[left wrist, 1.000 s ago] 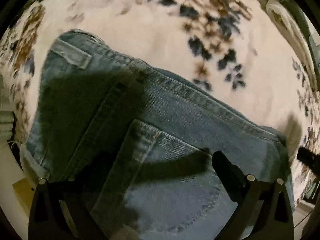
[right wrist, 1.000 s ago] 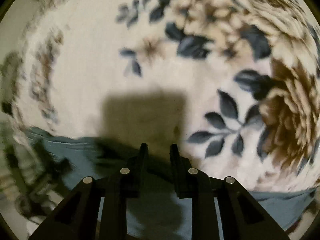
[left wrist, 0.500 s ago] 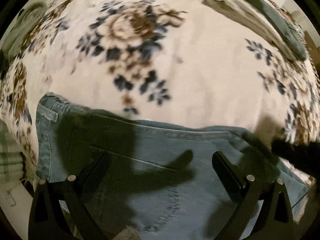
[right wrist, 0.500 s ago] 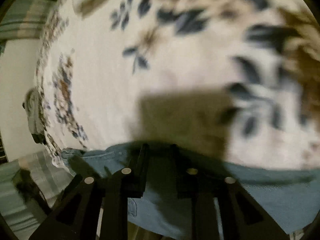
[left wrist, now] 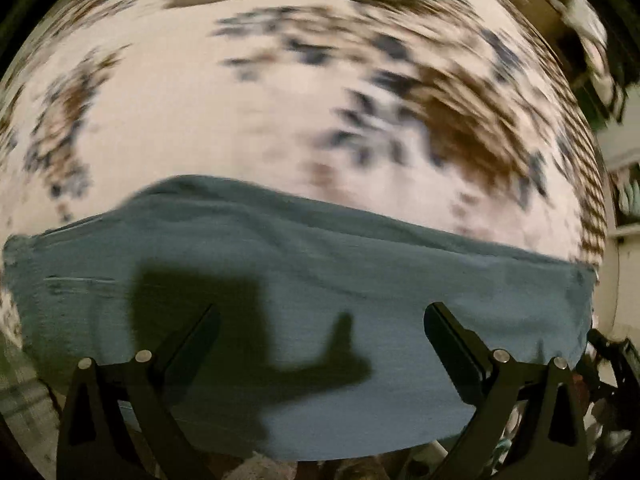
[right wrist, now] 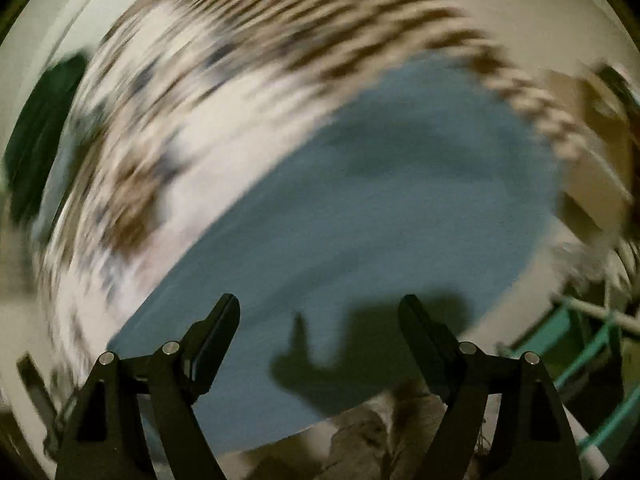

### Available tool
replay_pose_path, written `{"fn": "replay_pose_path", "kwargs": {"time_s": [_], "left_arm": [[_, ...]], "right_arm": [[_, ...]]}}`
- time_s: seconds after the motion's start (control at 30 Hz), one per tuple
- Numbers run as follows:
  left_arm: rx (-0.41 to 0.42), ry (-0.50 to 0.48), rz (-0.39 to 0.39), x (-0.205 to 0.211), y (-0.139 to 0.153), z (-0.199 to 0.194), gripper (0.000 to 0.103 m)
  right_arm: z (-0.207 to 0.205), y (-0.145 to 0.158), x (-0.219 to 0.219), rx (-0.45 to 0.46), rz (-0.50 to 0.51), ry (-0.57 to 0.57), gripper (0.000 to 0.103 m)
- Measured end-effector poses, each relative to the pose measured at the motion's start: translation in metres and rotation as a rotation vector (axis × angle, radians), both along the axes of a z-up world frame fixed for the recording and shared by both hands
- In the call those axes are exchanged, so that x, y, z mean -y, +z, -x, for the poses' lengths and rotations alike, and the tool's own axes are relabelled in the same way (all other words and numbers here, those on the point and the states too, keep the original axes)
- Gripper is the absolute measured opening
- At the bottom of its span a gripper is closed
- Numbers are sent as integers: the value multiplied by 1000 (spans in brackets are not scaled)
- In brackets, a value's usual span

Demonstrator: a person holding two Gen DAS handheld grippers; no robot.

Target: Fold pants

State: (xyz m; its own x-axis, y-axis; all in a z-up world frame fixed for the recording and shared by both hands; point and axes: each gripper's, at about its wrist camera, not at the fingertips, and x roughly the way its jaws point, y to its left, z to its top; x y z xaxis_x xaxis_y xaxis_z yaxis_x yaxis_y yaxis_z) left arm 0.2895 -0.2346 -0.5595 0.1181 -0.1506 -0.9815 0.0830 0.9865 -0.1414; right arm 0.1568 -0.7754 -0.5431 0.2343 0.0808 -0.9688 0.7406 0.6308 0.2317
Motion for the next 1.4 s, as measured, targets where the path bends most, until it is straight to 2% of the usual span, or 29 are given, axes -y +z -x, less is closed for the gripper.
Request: {"fn": "replay_pose_path", "kwargs": {"time_s": [0.07,0.17,0.2,0.3,0.37,0.43,0.5,0.57,0.63,0.7,0.73,0.8,0.83,0.9,0.97,1.07,1.13,1.23,1.3,1.4], "left_arm": [[20,-41,-9,39,2,1,103],[37,-91,-25,90,-2,-7,103],[38,-103,-27,101,-13,-15,103],[46,-146,-47,145,-21,-20,103],[48,-173,-63,175,-31,-29,103],[52,-201,-86,203,-39,-34,103],[53,-219,-104,225,-46,-40,103],[61,-229,-115,234,-47,-38,103],[61,-236,-131,254,-56,-45,103],[49,-235,-141,261,-60,-45,103],[43,-237,-143,266,-63,-45,103],[47,-249,-148,267,-65,-39,103],[49,-255,-150,271,-67,-39,103],[42,-258,-145,267,-69,-27,103],[15,-245,-135,266,-78,-24,103],[-11,-241,-129,262,-88,-15,103],[-4,-263,-134,267,-95,-12,103],[2,-275,-134,267,-101,-8,103],[4,-272,-129,279,-107,-12,103],[12,-265,-130,278,-107,-17,103]], "right_arm": [[19,0,56,-6,23,-79,84],[22,-3,124,15,5,-93,84],[20,-6,135,9,-4,-85,84],[7,-29,162,-6,-75,-57,84],[1,-44,171,-26,-100,-29,79],[-8,-56,172,-66,-108,34,35],[-12,-50,168,-66,-65,92,19],[-13,-32,163,-21,0,121,16],[-8,-28,165,-5,9,99,16],[1,-49,174,-58,-52,62,18],[4,-52,176,-69,-66,46,31],[25,-50,185,-27,-99,-37,48],[37,-47,188,10,-120,-79,51],[66,-50,185,89,-236,-176,52],[89,-65,174,140,-361,-239,52],[101,-91,157,175,-433,-269,52],[101,-101,150,236,-457,-282,52],[98,-102,144,335,-421,-291,57],[98,-93,142,469,-417,-296,57],[87,-92,139,494,-402,-261,57]]}}
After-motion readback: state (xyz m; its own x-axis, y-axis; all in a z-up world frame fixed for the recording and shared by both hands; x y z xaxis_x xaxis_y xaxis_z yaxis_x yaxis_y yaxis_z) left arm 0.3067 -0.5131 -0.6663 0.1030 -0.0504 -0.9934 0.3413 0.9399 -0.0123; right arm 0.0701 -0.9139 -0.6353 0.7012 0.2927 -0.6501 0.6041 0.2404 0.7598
